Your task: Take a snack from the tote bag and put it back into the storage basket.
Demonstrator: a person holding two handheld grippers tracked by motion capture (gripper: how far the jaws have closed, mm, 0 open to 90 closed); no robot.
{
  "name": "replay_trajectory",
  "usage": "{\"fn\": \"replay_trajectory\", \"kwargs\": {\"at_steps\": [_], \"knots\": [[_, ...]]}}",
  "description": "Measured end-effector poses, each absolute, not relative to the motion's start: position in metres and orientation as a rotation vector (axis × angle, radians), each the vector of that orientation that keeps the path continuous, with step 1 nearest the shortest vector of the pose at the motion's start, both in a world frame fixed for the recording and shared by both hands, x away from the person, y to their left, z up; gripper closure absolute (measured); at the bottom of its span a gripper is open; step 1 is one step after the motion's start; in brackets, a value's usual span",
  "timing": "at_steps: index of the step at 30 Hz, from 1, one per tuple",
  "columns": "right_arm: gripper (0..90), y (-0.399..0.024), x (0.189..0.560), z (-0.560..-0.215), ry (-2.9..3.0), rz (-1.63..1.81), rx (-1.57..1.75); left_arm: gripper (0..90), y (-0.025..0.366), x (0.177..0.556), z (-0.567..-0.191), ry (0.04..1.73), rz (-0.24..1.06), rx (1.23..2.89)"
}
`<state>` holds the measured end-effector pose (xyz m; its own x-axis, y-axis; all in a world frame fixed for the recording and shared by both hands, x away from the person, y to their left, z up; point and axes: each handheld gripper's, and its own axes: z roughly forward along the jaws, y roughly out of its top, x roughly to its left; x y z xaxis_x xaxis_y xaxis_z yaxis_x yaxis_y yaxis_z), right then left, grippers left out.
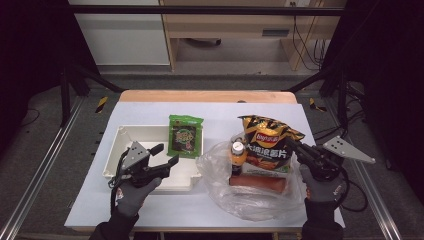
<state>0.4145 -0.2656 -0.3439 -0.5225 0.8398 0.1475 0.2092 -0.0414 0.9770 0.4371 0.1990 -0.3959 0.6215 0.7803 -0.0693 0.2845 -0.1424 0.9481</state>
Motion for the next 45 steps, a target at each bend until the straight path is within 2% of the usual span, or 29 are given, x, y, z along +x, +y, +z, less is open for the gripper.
{"fn": "replay_trajectory", "kwargs": {"at_steps": [23, 32, 45], "knots": [[88.9, -0.262, 0.405, -0.274, 1.652, 1.679, 0.970, 29.6, 0.203, 0.435, -0.391, 0.888, 0.542, 1.705], [88.9, -0.244, 0.400, -0.246, 1.637, 1.704, 0.907, 29.4, 0.211, 0.436, -0.387, 0.898, 0.559, 1.686], [88.9, -0.193, 0.412, -0.236, 1.683, 1.775, 0.838, 29.0, 0.226, 0.435, -0.377, 0.913, 0.574, 1.646]]}}
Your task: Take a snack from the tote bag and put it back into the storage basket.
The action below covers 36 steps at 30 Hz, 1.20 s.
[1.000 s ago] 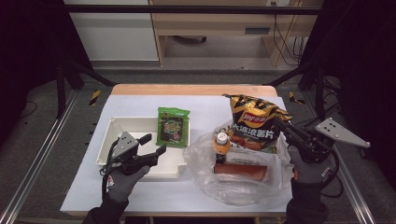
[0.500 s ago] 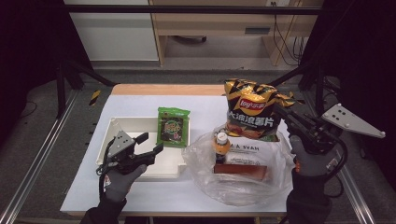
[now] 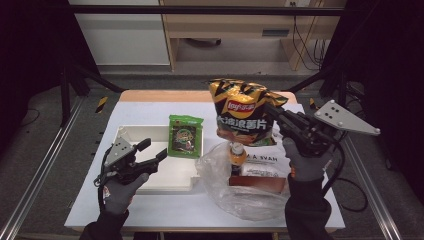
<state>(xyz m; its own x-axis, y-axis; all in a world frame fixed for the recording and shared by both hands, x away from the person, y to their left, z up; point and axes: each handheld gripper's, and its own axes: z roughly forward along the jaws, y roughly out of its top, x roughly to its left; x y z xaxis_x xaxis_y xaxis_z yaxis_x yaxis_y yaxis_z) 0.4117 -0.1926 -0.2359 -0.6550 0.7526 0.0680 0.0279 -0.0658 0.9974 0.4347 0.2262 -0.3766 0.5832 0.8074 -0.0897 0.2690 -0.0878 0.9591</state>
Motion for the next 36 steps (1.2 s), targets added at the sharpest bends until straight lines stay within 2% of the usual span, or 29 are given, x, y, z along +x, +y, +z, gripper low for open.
{"fn": "replay_trajectory", "kwargs": {"at_steps": [18, 26, 36], "knots": [[88.9, -0.148, 0.401, -0.251, 1.855, 1.853, 0.754, 26.4, 0.219, 0.407, -0.341, 0.797, 0.562, 1.592], [88.9, -0.134, 0.405, -0.266, 1.911, 1.845, 0.752, 26.1, 0.210, 0.396, -0.310, 0.694, 0.579, 1.553], [89.0, -0.132, 0.409, -0.276, 1.932, 1.846, 0.764, 27.5, 0.189, 0.405, -0.284, 0.615, 0.572, 1.579]]}}
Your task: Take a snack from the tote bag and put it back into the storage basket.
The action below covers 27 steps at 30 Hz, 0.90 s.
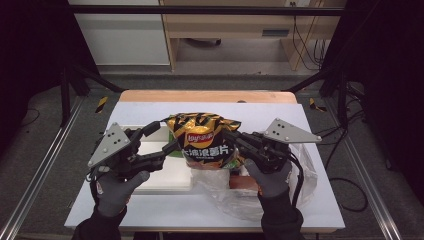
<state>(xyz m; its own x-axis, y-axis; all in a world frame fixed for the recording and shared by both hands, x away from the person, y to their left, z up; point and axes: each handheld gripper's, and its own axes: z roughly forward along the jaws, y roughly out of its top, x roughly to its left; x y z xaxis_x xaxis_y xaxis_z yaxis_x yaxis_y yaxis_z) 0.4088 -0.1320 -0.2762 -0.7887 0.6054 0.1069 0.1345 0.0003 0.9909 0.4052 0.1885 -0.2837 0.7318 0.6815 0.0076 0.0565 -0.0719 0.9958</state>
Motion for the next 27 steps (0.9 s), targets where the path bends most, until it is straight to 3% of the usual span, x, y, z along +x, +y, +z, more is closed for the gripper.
{"fn": "replay_trajectory", "kwargs": {"at_steps": [10, 27], "knots": [[89.0, -0.134, 0.410, -0.283, 1.949, 1.850, 0.768, 26.4, 0.168, 0.418, -0.281, 0.585, 0.525, 1.609], [88.6, -0.135, 0.415, -0.293, 1.961, 1.836, 0.807, 77.9, 0.164, 0.417, -0.286, 0.626, 0.565, 1.626]]}}
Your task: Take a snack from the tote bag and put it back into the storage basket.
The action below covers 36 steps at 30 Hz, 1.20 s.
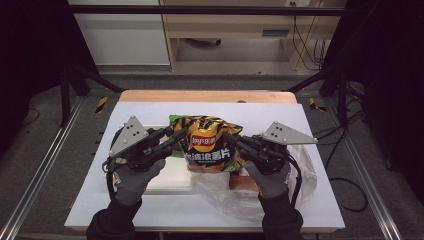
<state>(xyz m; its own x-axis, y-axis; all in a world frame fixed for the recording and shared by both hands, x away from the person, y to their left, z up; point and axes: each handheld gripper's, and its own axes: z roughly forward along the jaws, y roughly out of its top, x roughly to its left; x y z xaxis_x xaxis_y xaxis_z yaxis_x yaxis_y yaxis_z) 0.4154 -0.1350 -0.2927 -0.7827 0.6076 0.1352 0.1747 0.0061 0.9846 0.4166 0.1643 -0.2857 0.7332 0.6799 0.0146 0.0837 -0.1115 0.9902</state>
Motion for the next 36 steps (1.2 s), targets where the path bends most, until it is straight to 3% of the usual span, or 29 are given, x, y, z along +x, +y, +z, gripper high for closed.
{"fn": "replay_trajectory", "kwargs": {"at_steps": [10, 14, 21, 29, 36], "knots": [[83.5, -0.133, 0.414, -0.293, 1.961, 1.837, 0.803, 88.3, 0.165, 0.411, -0.282, 0.661, 0.575, 1.608], [74.7, -0.134, 0.413, -0.292, 1.961, 1.852, 0.784, 89.2, 0.171, 0.408, -0.278, 0.670, 0.571, 1.589], [44.9, -0.141, 0.403, -0.294, 1.872, 1.811, 0.731, 89.6, 0.185, 0.401, -0.269, 0.682, 0.563, 1.529], [34.4, -0.168, 0.394, -0.316, 1.873, 1.707, 0.791, 89.5, 0.207, 0.394, -0.251, 0.690, 0.572, 1.459], [31.4, -0.192, 0.391, -0.353, 1.915, 1.594, 0.899, 89.5, 0.219, 0.396, -0.242, 0.712, 0.591, 1.434]]}}
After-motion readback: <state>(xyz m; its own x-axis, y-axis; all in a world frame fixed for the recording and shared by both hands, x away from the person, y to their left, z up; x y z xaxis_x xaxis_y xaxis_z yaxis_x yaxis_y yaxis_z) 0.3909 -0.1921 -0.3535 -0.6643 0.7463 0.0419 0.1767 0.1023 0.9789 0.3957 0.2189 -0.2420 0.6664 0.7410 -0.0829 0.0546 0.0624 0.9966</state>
